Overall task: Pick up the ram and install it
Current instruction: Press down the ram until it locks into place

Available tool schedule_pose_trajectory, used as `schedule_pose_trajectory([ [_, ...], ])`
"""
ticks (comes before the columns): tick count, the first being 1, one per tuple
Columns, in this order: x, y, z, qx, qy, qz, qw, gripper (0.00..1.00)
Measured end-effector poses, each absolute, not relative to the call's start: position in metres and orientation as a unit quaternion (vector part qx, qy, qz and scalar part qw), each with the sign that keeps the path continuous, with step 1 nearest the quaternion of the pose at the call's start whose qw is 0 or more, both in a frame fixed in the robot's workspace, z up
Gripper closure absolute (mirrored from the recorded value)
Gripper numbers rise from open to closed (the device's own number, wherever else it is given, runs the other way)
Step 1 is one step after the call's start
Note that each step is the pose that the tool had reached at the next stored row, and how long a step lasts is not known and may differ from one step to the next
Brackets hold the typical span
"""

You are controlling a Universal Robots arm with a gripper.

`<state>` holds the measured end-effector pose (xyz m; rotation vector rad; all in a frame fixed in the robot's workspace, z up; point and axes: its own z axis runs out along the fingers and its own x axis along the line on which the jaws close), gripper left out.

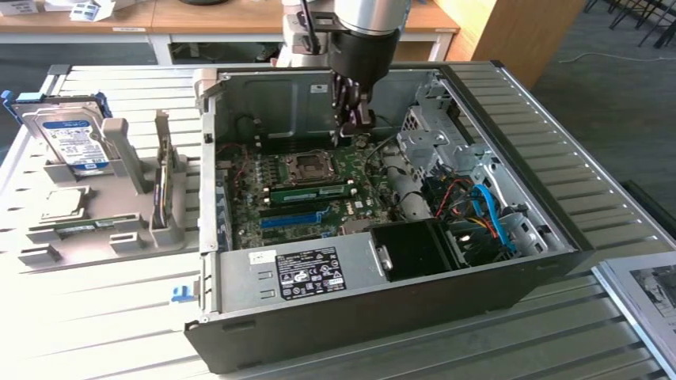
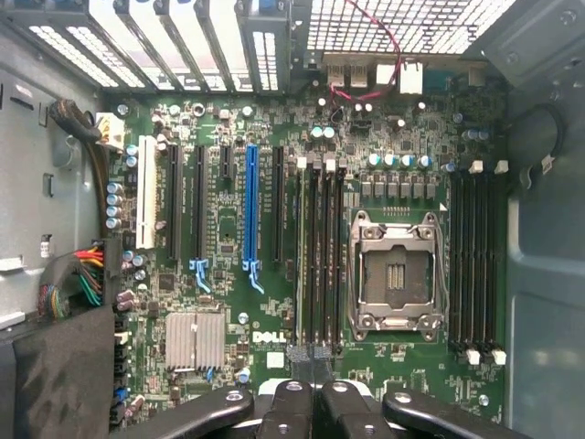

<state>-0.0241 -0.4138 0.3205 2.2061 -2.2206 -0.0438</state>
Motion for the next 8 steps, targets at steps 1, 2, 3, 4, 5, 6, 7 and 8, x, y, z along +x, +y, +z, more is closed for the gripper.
schedule_pose_trajectory([
  [1, -0.022, -0.414, 0.320, 0.705, -0.709, -0.014, 0.006, 0.90],
  [2, -0.020, -0.414, 0.320, 0.705, -0.709, -0.014, 0.006, 0.90],
  [3, -0.019, -0.414, 0.320, 0.705, -0.709, -0.014, 0.006, 0.90],
  [4, -0.017, -0.414, 0.320, 0.705, -0.709, -0.014, 0.006, 0.90],
  [5, -0.015, -0.414, 0.320, 0.705, -0.709, -0.015, 0.006, 0.90],
  [6, -0.012, -0.414, 0.320, 0.705, -0.709, -0.015, 0.006, 0.90],
  [7, -0.010, -0.414, 0.320, 0.705, -0.709, -0.015, 0.006, 0.90],
  [8, -0.008, -0.414, 0.320, 0.705, -0.709, -0.015, 0.007, 0.90],
])
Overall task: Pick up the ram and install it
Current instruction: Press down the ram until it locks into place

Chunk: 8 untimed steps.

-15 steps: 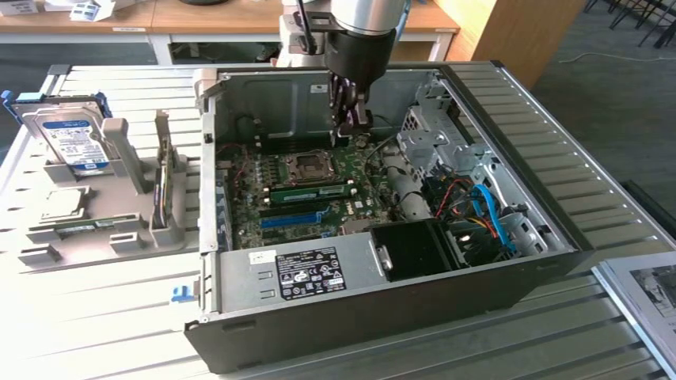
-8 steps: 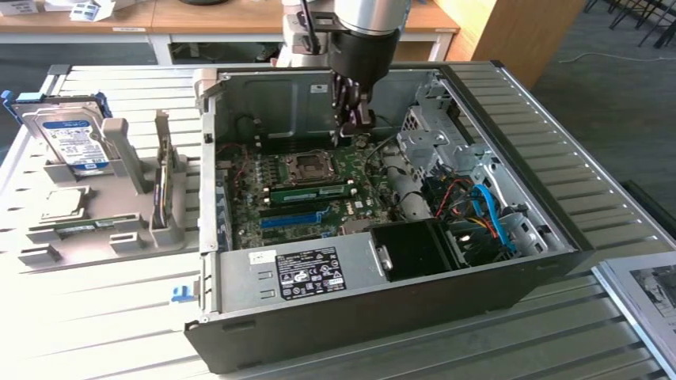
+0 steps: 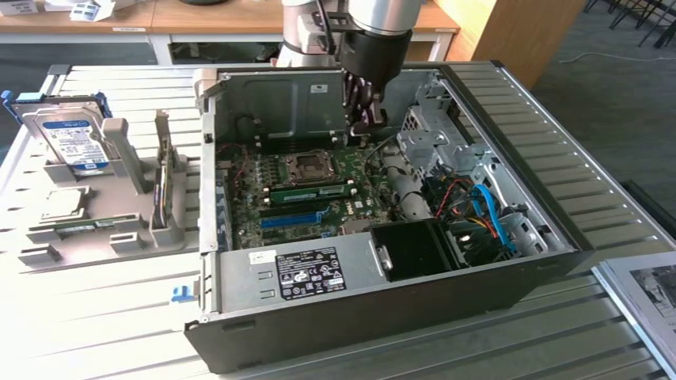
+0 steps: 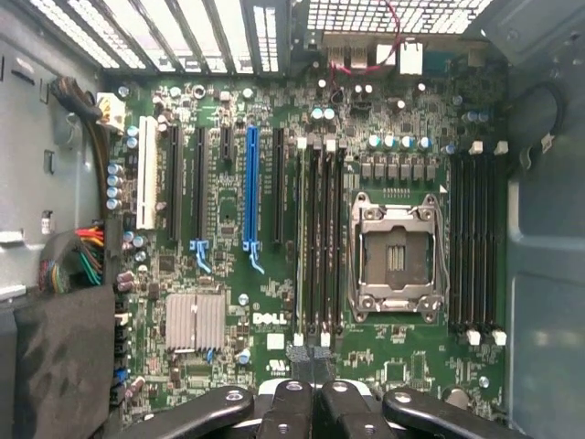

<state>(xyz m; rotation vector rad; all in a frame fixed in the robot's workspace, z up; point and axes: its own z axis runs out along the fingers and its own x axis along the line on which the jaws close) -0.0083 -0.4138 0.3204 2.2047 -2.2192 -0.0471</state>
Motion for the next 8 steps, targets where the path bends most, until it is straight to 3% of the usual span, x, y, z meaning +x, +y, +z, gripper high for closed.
schedule_pose_trajectory([
  [8, -0.0069, -0.4137, 0.3194, 0.705, -0.709, -0.016, 0.006, 0.90],
])
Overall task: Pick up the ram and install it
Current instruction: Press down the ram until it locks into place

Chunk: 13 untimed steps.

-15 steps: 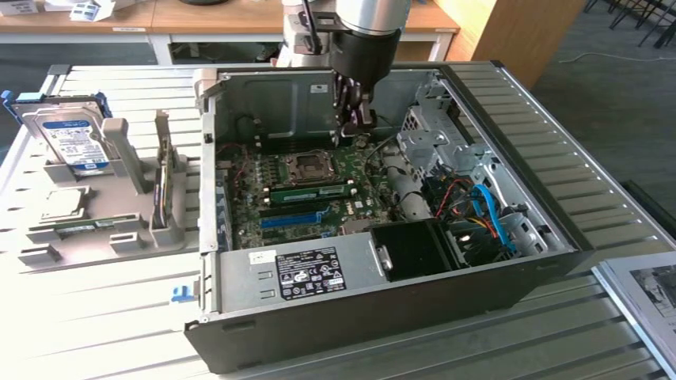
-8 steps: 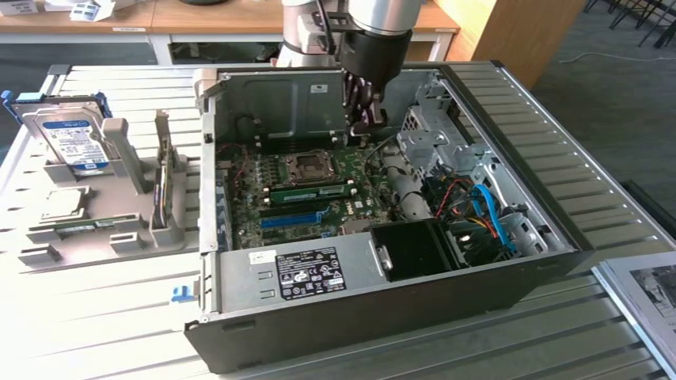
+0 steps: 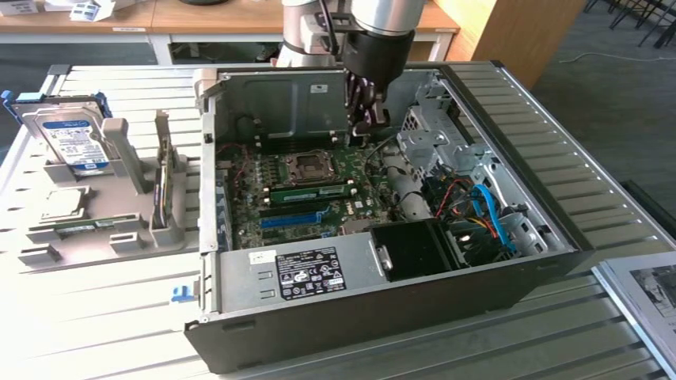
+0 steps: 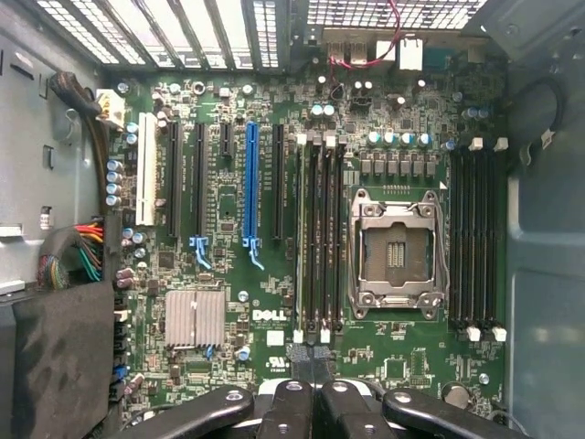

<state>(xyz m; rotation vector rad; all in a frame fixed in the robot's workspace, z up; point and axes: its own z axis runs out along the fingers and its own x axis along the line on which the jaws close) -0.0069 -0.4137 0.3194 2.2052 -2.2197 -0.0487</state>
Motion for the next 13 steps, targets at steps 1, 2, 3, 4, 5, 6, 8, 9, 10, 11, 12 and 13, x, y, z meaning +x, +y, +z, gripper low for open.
schedule_pose_trajectory([
  [1, -0.007, -0.414, 0.319, 0.705, -0.709, -0.016, 0.006, 0.90],
  [2, -0.007, -0.414, 0.318, 0.705, -0.709, -0.016, 0.006, 0.90],
  [3, -0.007, -0.414, 0.316, 0.705, -0.709, -0.016, 0.005, 0.90],
  [4, -0.007, -0.414, 0.315, 0.705, -0.709, -0.017, 0.005, 0.90],
  [5, -0.007, -0.414, 0.314, 0.705, -0.709, -0.017, 0.005, 0.90],
  [6, -0.007, -0.414, 0.312, 0.705, -0.709, -0.017, 0.005, 0.90],
  [8, -0.007, -0.414, 0.310, 0.705, -0.709, -0.017, 0.005, 0.90],
  [9, -0.007, -0.414, 0.309, 0.705, -0.709, -0.017, 0.004, 0.90],
  [10, -0.007, -0.414, 0.307, 0.705, -0.709, -0.017, 0.004, 0.90],
  [11, -0.007, -0.414, 0.306, 0.705, -0.709, -0.017, 0.004, 0.90],
  [12, -0.007, -0.414, 0.305, 0.705, -0.709, -0.017, 0.004, 0.90],
  [13, -0.007, -0.414, 0.303, 0.705, -0.709, -0.017, 0.004, 0.90],
])
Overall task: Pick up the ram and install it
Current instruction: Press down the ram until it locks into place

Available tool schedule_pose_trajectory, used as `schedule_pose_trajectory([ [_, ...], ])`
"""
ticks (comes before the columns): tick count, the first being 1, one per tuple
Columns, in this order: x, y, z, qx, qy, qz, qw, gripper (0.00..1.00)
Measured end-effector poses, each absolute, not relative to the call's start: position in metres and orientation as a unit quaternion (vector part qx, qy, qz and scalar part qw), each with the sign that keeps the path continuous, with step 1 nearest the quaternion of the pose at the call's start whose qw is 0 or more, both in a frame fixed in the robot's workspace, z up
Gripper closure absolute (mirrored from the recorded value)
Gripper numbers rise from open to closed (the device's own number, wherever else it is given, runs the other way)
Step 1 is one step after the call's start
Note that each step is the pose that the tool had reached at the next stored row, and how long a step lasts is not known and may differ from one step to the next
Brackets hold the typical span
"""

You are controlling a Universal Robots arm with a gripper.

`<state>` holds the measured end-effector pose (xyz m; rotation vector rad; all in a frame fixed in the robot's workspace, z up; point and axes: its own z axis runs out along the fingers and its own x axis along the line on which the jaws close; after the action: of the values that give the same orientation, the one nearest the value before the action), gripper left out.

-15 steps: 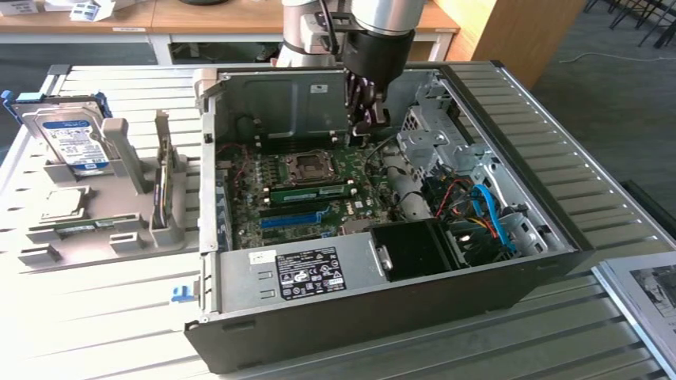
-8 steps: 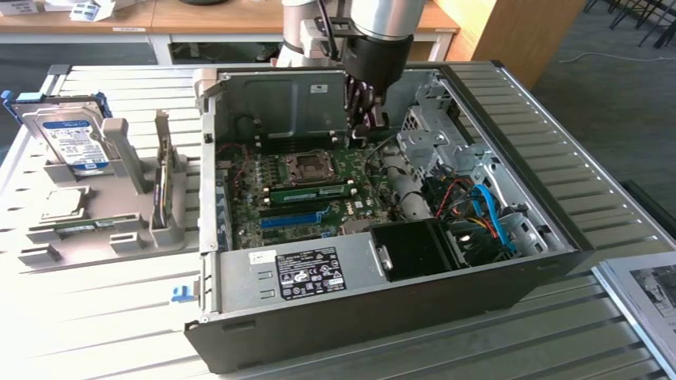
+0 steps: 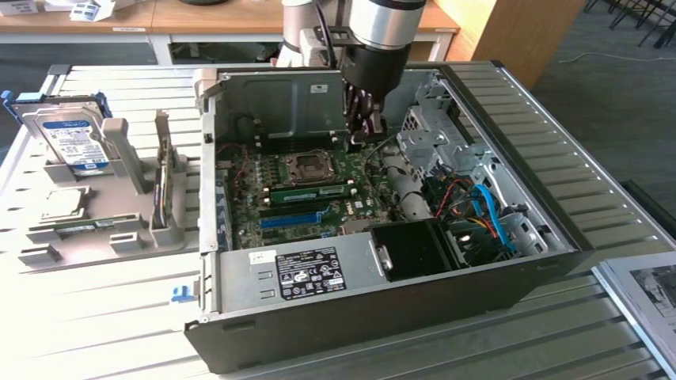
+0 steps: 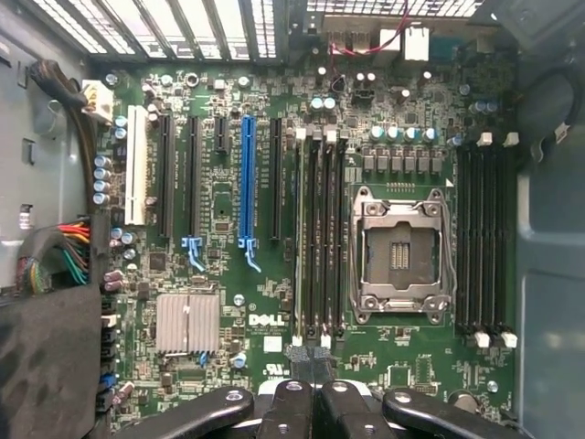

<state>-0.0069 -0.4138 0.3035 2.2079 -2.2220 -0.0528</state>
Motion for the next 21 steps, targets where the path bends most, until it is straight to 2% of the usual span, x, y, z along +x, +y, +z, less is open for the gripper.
schedule_pose_trajectory([
  [21, -0.007, -0.414, 0.271, 0.705, -0.709, -0.017, 0.004, 0.90],
])
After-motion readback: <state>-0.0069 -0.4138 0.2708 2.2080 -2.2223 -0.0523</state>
